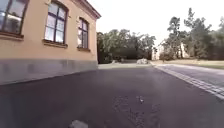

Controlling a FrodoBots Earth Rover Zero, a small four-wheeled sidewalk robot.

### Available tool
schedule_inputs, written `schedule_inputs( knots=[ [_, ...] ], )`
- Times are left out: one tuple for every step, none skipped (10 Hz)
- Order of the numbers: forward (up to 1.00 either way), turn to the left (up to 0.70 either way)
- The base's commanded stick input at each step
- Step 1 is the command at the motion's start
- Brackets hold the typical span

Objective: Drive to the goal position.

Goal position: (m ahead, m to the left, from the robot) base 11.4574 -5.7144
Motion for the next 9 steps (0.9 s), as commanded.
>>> schedule_inputs(
  knots=[
    [0.7,0.0],
    [0.7,0.0],
    [0.7,0.0],
    [0.7,0.0],
    [0.7,0.0],
    [0.7,0.0],
    [0.7,0.0],
    [0.7,0.0],
    [0.7,0.0]
  ],
)
